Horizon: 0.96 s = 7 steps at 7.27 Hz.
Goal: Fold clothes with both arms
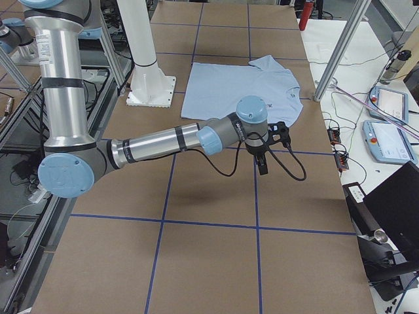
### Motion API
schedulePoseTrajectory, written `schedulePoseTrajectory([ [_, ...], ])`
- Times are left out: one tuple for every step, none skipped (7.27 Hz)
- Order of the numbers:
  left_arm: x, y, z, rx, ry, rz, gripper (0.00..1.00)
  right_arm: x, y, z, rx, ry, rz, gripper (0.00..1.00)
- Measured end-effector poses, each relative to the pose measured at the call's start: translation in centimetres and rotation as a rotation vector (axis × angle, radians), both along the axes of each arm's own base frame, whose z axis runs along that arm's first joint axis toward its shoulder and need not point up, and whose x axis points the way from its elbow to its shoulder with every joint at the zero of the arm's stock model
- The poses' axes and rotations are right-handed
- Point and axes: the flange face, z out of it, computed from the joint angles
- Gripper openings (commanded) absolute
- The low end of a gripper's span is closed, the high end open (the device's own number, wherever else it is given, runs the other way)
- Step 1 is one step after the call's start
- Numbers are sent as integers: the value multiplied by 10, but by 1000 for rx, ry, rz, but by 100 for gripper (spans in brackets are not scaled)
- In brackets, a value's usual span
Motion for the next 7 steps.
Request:
schedulePoseTrajectory([
  [0,0,-1,2,0,1,100,-39,-13,-10,-29,-32,57,78],
  [0,1,-1,4,0,1,100,-92,-29,-25,-57,-52,123,73],
  [0,0,-2,6,0,2,100,-155,-41,-42,-82,-58,187,68],
  [0,0,-2,7,0,2,100,-213,-43,-56,-101,-59,235,66],
  [0,0,-2,8,0,2,100,-259,-41,-65,-114,-57,265,65],
  [0,0,-2,8,0,2,100,-292,-41,-68,-114,-43,285,61],
  [0,0,-2,8,0,3,100,-316,-41,-67,-109,-24,296,58],
])
